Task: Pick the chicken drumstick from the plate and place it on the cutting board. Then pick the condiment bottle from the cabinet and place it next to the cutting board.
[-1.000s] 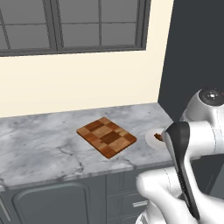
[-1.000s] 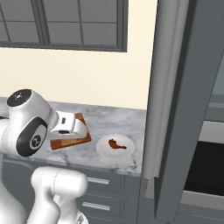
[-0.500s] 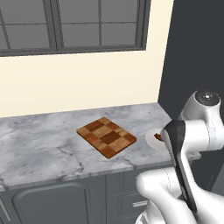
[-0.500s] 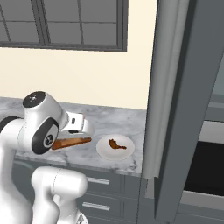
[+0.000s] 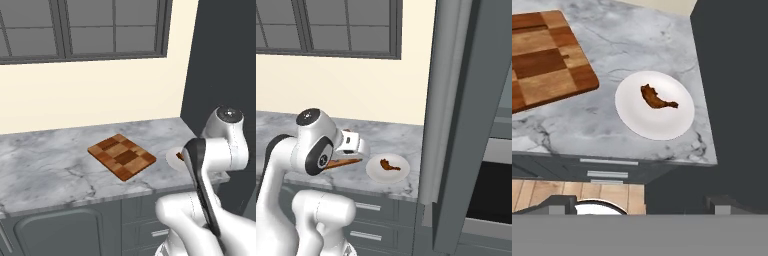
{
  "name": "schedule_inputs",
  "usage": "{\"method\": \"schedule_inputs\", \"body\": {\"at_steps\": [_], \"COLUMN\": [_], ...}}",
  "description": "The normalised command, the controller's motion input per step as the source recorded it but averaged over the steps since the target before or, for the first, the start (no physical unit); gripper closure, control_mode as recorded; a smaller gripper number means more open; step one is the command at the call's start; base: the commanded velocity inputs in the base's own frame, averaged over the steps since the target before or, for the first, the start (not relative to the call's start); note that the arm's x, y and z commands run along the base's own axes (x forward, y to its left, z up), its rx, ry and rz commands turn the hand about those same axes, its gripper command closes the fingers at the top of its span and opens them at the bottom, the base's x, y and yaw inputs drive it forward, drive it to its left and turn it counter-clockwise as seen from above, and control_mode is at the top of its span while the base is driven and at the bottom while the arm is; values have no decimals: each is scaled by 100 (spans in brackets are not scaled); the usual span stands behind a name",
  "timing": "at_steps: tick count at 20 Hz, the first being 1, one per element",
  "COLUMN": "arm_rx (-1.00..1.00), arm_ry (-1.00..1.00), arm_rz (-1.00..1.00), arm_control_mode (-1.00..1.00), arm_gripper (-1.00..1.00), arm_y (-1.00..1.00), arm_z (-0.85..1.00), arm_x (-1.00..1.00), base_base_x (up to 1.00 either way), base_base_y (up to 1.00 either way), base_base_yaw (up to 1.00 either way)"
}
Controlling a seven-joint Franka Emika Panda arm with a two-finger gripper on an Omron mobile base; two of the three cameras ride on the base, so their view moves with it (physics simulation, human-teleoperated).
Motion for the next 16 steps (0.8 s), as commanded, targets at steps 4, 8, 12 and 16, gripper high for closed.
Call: {"method": "schedule_inputs", "body": {"at_steps": [4, 8, 12, 16], "arm_rx": [-4, -3, -1, -1], "arm_ry": [-1, -2, -2, -1], "arm_rz": [0, 0, 0, 0], "arm_control_mode": [-100, -100, -100, -100], "arm_gripper": [-100, -100, -100, -100], "arm_y": [-3, -2, -3, -6], "arm_z": [-38, -36, -34, -31], "arm_x": [19, 22, 23, 28], "base_base_x": [0, 0, 0, 0], "base_base_y": [0, 0, 0, 0], "base_base_yaw": [0, 0, 0, 0]}}
